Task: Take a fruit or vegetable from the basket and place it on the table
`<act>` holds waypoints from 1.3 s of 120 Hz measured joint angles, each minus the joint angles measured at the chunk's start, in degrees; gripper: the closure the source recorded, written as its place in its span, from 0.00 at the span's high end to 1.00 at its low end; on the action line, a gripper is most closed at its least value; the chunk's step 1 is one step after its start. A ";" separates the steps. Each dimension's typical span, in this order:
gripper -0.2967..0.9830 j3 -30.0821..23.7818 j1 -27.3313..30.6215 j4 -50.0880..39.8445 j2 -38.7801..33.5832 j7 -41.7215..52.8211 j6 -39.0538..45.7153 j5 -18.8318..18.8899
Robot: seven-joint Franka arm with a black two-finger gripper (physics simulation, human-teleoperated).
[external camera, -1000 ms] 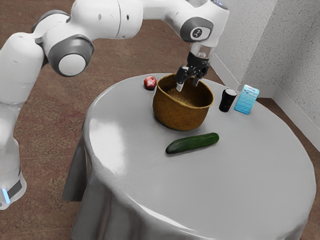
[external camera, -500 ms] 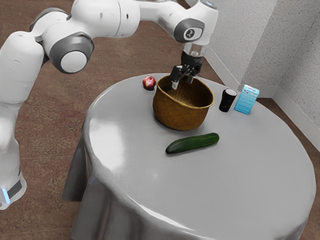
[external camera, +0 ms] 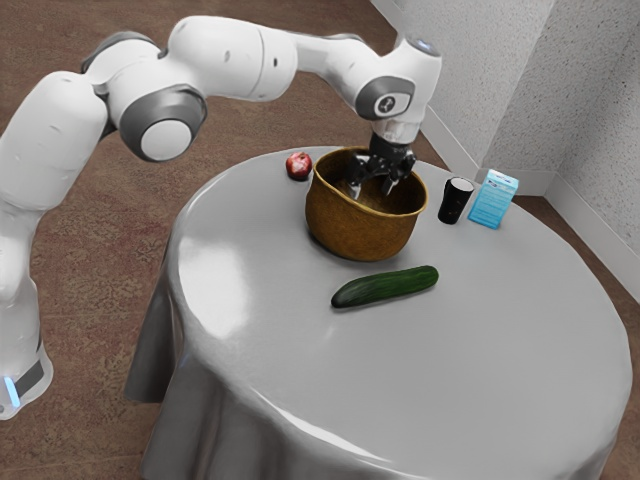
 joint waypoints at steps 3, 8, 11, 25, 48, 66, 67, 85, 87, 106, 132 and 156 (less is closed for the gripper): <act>0.77 -0.05 0.02 0.01 0.13 0.47 0.22 -0.04; 0.77 -0.14 0.05 0.02 0.31 1.08 0.56 -0.02; 0.77 -0.25 0.07 0.03 0.41 1.47 0.80 -0.04; 0.76 -0.51 0.05 0.03 1.00 3.02 1.60 -0.11; 0.77 -0.54 -0.11 -0.44 1.59 4.54 -0.76 -0.06; 0.75 -0.40 -0.38 -2.56 0.39 5.85 0.92 0.07; 0.75 -0.37 -0.44 -2.98 0.12 5.92 1.19 0.09; 0.76 -0.20 -1.15 -5.52 -1.62 6.87 4.72 0.40; 0.76 -0.20 -1.20 -5.57 -1.64 6.96 5.01 0.41; 0.76 -0.25 -2.20 -7.47 -3.18 7.68 7.26 0.18; 0.76 -0.26 -2.30 -10.91 -4.44 8.47 9.86 -0.27; 0.51 -0.22 -2.42 -11.27 -4.79 8.93 10.88 -0.13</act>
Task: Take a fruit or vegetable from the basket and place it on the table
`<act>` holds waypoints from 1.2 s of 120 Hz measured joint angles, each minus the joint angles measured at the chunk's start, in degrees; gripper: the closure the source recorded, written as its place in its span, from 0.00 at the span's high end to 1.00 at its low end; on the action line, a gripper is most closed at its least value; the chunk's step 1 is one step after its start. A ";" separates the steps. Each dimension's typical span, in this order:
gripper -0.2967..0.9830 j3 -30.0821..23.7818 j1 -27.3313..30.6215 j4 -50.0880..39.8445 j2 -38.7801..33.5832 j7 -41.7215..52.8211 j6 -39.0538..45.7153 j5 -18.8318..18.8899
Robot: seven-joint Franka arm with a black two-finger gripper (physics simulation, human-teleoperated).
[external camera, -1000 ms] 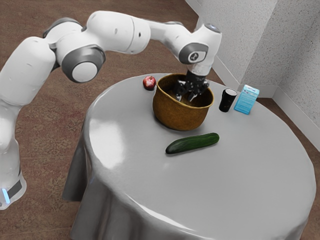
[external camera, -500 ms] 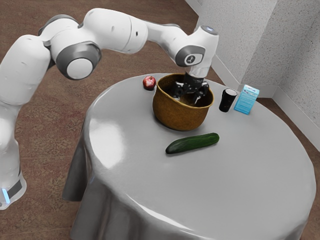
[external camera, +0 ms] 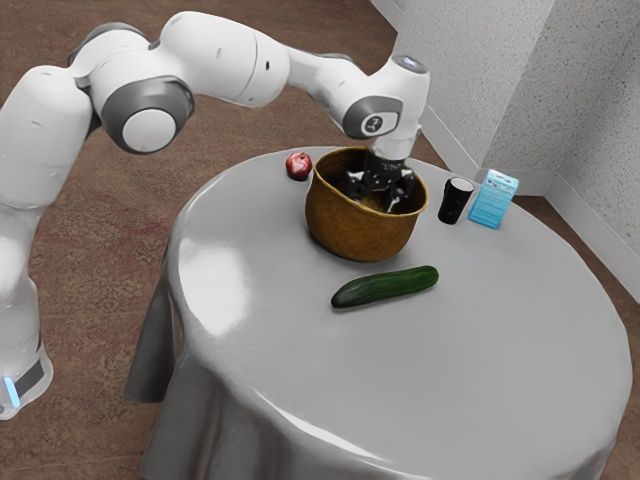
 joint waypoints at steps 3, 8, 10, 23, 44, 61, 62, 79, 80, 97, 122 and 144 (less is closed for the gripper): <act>0.49 0.00 0.00 -0.11 -0.13 0.02 0.07 -0.03; 0.46 -0.04 -0.01 -0.47 -0.41 0.03 0.17 -0.14; 0.47 -0.04 -0.01 -0.65 -0.53 -0.01 0.23 -0.35; 0.56 -0.06 -0.28 -2.46 -1.30 -0.32 0.88 -1.65; 0.61 0.00 -0.87 -4.89 -2.68 -0.71 2.48 -2.36; 0.60 0.14 -1.30 -6.71 -4.38 -0.88 3.09 -2.38; 0.59 0.15 -1.32 -6.81 -4.45 -0.89 3.11 -2.38; 0.51 0.31 -1.44 -8.65 -5.89 -1.18 3.39 -2.49; 0.51 0.32 -1.44 -8.70 -5.94 -1.20 3.40 -2.49; 0.61 0.44 -1.39 -8.46 -5.80 -1.23 3.54 -2.02; 0.69 0.65 -0.21 -5.99 -3.88 -0.40 3.64 -1.72; 0.71 1.14 0.67 -4.34 -2.33 0.83 3.68 -1.73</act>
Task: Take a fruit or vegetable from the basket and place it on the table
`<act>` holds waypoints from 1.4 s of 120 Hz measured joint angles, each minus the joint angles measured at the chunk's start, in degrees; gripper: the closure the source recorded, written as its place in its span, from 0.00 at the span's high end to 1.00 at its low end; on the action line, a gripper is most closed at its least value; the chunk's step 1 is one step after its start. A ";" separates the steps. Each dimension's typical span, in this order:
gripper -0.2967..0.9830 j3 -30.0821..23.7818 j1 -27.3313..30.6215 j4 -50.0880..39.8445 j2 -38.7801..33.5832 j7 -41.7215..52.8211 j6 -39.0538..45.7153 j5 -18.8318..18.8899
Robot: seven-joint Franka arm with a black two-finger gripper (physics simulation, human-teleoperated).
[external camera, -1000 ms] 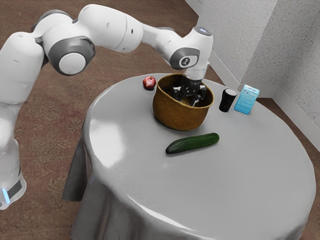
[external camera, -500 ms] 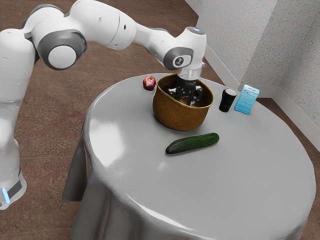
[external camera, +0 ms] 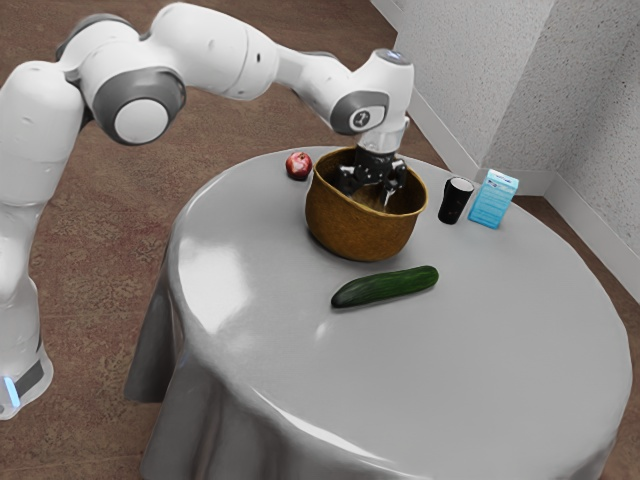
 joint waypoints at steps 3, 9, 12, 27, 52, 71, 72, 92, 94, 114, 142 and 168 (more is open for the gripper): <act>0.71 0.01 -0.02 0.03 0.10 0.14 0.00 -0.01; 0.71 0.02 -0.07 0.07 0.30 0.40 0.01 -0.01; 0.71 0.02 -0.11 0.08 0.38 0.52 0.01 -0.02; 0.71 -0.01 -0.02 0.09 1.05 1.06 0.05 -0.02; 0.70 -0.06 0.11 0.81 2.53 1.76 0.49 -0.05; 0.62 -0.09 0.45 1.30 3.28 2.11 0.66 -0.31; 0.61 -0.10 0.47 1.30 3.29 2.12 0.66 -0.32; 0.50 -0.14 0.42 1.33 3.34 2.04 0.71 -0.54; 0.48 -0.15 0.41 1.33 3.35 1.98 0.72 -0.56; 0.39 -0.15 0.23 1.28 3.25 0.69 0.67 -0.99; 0.48 -0.15 0.20 1.24 3.24 -0.61 0.64 -2.06; 0.70 0.01 0.53 0.82 3.50 -0.70 0.74 -4.00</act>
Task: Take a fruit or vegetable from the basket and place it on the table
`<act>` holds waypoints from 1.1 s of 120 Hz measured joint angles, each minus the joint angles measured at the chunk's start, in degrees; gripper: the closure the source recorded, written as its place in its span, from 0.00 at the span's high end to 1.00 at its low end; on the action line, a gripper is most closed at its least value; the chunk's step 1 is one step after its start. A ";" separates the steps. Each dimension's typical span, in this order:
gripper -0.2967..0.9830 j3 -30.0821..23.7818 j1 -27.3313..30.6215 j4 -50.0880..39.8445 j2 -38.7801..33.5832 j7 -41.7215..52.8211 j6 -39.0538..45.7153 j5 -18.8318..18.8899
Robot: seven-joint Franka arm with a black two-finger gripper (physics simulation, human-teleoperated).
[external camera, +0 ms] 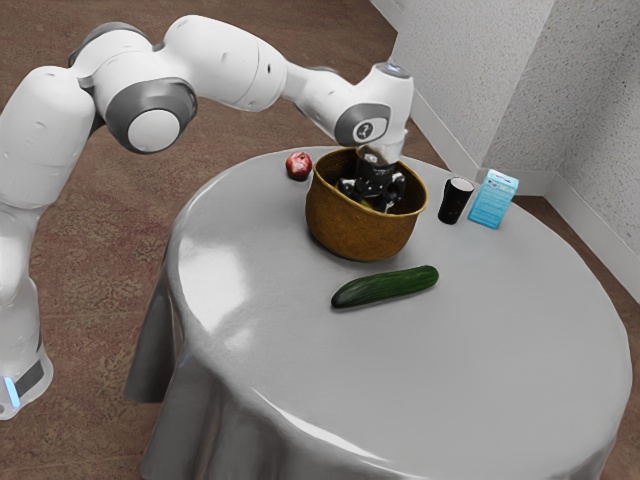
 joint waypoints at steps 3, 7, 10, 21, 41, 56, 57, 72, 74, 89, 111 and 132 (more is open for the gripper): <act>0.70 0.00 0.01 -0.04 0.12 0.00 0.01 -0.09; 0.72 0.01 0.02 -0.07 0.22 0.01 0.02 -0.17; 0.75 0.01 0.02 -0.08 0.27 0.03 0.03 -0.21; 0.79 0.02 -0.02 -0.27 0.25 0.13 0.06 -0.30; 0.81 0.02 -0.05 -0.86 -0.13 0.11 0.20 -0.51; 0.72 0.17 -0.15 -1.53 -0.90 0.03 0.19 -0.50; 0.70 0.18 -0.15 -1.55 -0.97 0.03 0.18 -0.50; 0.51 0.44 -0.35 -1.68 -1.57 -0.06 0.12 -0.36; 0.49 0.46 -0.38 -1.68 -1.60 -0.07 0.12 -0.34; 0.40 0.54 -0.65 -1.89 -1.65 -0.18 0.06 -0.25; 0.37 0.65 -0.89 -2.28 -2.14 -0.35 -0.03 -0.14; 0.36 1.52 -1.85 -2.83 -3.31 -0.50 -0.15 0.20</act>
